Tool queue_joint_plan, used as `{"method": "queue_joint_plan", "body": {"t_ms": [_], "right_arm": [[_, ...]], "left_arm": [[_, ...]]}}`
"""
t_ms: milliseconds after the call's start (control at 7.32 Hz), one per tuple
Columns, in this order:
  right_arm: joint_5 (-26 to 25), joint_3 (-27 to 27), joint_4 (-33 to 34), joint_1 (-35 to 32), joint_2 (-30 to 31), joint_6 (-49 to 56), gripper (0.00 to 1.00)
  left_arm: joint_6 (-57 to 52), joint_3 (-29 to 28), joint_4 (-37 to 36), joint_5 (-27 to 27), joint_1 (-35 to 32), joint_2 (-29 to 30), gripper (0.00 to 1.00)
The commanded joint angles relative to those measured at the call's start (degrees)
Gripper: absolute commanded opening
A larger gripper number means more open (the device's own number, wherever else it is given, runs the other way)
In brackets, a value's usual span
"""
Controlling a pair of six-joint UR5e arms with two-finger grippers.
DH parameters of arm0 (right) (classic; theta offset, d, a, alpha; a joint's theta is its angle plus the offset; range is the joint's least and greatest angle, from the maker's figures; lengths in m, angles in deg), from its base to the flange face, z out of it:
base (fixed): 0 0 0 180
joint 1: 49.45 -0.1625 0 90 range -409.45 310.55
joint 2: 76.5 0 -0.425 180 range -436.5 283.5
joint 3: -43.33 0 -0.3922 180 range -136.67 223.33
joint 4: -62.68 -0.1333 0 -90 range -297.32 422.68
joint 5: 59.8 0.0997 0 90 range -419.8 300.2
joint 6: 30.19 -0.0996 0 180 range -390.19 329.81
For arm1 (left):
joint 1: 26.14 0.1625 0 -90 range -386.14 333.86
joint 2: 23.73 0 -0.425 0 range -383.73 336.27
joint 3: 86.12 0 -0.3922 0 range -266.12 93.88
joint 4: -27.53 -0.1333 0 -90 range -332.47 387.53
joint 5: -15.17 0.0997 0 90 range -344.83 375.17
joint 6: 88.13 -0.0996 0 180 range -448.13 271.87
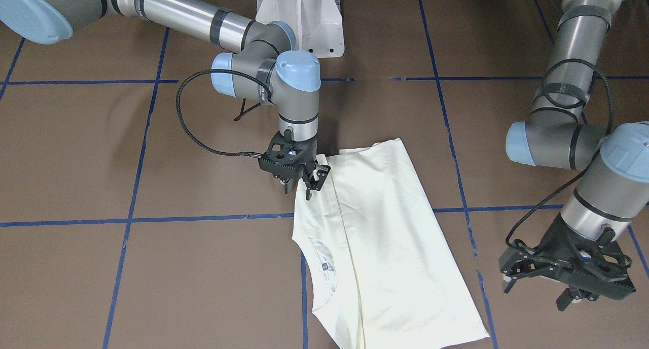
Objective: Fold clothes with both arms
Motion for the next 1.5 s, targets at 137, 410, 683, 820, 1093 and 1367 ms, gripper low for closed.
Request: {"method": "queue_joint_plan", "body": {"t_ms": [137,410,683,820,1093,1367], "right_arm": [[-0.62,-0.13,-0.09,0.89,0.00,0.01,0.58],[-2.10,-0.13,-0.18,1.41,0.09,0.01,0.58],[-2.46,-0.13,-0.10,1.94,0.18,0.01,0.55],[-2.46,-0.13,-0.09,2.29,0.44,0.01,0.55],[-3.69,-0.22,-0.88,2.82,0.79,0.01,0.38],[-3.69,-0.13,-0.97,2.74,0.61,0.01,0.00]], "left_arm": [[0.00,0.01,0.00,0.00,0.09,0.00,1.00],[0.00,0.01,0.00,0.00,0.09,0.00,1.00],[0.00,0.01,0.00,0.09,0.27,-0.44,1.00],[-0.09,0.01,0.00,0.09,0.27,-0.53,1.00],[-0.17,0.01,0.09,0.26,0.27,-1.05,1.00],[-0.17,0.01,0.09,0.26,0.27,-1.14,1.00]]}}
